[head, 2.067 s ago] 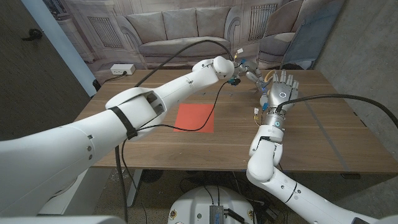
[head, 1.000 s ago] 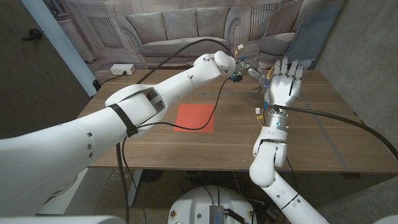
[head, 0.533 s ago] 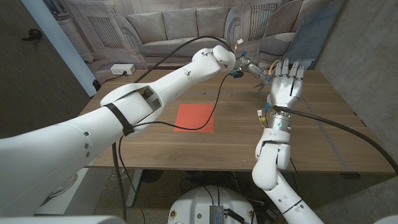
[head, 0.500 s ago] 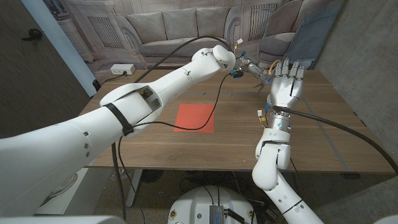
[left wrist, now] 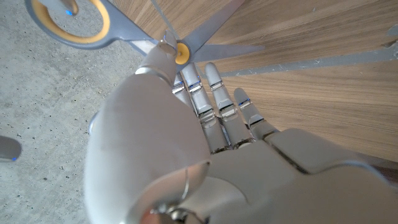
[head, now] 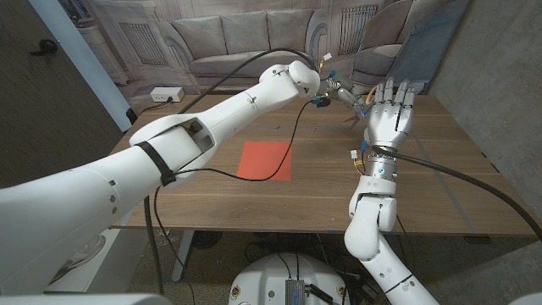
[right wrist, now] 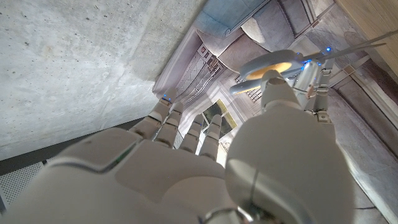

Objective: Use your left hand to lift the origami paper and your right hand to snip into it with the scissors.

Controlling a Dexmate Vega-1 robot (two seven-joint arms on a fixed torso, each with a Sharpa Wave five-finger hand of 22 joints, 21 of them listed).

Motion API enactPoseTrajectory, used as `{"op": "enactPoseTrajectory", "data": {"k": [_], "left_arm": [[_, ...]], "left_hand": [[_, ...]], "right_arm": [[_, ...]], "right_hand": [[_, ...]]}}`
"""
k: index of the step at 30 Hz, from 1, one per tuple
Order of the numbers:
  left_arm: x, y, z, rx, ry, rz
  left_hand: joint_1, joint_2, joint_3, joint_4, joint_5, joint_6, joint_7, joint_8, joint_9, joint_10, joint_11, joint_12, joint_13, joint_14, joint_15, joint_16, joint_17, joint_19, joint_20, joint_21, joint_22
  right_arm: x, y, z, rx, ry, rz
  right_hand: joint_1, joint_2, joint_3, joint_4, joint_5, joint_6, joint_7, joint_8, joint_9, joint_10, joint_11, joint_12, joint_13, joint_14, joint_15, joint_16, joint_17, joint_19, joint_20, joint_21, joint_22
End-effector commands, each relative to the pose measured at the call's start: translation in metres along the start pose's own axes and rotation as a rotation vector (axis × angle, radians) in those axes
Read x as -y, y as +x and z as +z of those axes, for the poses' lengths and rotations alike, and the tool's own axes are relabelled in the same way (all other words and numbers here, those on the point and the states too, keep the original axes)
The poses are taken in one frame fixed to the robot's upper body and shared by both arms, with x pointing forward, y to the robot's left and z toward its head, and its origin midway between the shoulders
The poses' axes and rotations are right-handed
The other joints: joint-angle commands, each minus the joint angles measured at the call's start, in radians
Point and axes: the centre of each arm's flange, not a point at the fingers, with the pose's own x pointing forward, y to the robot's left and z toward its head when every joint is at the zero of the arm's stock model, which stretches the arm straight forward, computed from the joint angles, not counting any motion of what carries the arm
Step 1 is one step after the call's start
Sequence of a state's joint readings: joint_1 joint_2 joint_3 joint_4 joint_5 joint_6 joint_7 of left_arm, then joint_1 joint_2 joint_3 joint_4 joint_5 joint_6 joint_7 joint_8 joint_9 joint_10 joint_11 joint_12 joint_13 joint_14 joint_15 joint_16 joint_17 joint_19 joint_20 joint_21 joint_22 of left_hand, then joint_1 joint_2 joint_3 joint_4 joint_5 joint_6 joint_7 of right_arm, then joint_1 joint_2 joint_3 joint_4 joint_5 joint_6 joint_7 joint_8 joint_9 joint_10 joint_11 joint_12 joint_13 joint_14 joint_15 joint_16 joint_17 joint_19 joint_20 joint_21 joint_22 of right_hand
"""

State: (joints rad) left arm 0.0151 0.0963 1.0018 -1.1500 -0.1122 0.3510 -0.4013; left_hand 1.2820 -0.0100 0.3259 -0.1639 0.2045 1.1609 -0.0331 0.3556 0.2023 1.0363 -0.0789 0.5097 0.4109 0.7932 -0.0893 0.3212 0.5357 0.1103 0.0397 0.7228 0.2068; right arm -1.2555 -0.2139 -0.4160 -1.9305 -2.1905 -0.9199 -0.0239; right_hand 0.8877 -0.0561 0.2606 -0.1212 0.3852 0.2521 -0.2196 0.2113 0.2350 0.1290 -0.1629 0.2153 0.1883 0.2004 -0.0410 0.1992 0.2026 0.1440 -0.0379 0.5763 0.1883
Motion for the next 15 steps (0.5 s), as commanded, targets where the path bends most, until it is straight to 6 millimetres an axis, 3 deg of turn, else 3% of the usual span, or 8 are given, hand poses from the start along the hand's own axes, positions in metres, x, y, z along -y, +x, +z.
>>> {"op": "enactPoseTrajectory", "data": {"k": [1,8,11,15], "left_arm": [[-0.003,-0.009,0.006,0.023,0.0,0.005],[-0.005,-0.017,0.006,0.026,-0.03,0.001],[-0.006,-0.021,0.008,0.029,-0.024,-0.004],[-0.007,-0.026,0.007,0.029,-0.05,-0.019]], "left_hand": [[0.042,0.036,0.02,0.01,0.009,0.057,0.057,0.006,0.002,0.134,-0.061,0.002,0.005,0.006,-0.147,-0.001,0.006,-0.002,0.007,0.005,0.001],[0.042,0.034,0.021,0.01,0.01,0.057,0.057,0.004,0.002,0.137,-0.062,0.0,0.005,0.009,-0.148,-0.001,0.008,0.0,0.005,0.007,0.001],[0.042,0.033,0.021,0.01,0.01,0.057,0.058,0.004,0.003,0.137,-0.059,-0.001,0.006,0.01,-0.148,-0.001,0.009,-0.001,0.006,0.008,0.001],[0.042,0.034,0.022,0.011,0.011,0.057,0.057,0.003,0.004,0.137,-0.06,-0.002,0.007,0.01,-0.147,-0.003,0.009,-0.001,0.007,0.009,0.001]], "right_arm": [[0.004,-0.001,-0.004,0.006,-0.063,0.036],[0.003,-0.002,-0.001,0.02,-0.104,0.034],[0.003,-0.001,0.0,0.026,-0.134,0.036],[0.003,-0.001,0.0,0.051,-0.16,0.035]], "right_hand": [[0.006,0.012,0.001,0.0,0.007,0.015,-0.001,0.009,0.001,0.008,-0.006,0.002,0.003,0.011,-0.123,0.003,0.001,0.01,-0.005,0.001,0.004],[0.036,0.02,0.011,-0.013,0.017,0.012,-0.002,0.008,0.0,-0.007,-0.006,-0.004,0.003,0.004,-0.121,-0.002,-0.001,0.01,-0.008,0.0,0.004],[0.092,0.041,0.033,-0.036,0.026,0.003,-0.002,0.006,-0.003,-0.009,-0.011,-0.005,0.003,0.004,-0.126,-0.003,-0.004,0.014,-0.014,0.0,0.004],[0.109,0.046,0.04,-0.041,0.027,0.001,-0.002,0.006,-0.003,-0.013,-0.014,-0.006,0.003,0.004,-0.13,-0.004,-0.005,0.018,-0.022,0.001,0.003]]}}
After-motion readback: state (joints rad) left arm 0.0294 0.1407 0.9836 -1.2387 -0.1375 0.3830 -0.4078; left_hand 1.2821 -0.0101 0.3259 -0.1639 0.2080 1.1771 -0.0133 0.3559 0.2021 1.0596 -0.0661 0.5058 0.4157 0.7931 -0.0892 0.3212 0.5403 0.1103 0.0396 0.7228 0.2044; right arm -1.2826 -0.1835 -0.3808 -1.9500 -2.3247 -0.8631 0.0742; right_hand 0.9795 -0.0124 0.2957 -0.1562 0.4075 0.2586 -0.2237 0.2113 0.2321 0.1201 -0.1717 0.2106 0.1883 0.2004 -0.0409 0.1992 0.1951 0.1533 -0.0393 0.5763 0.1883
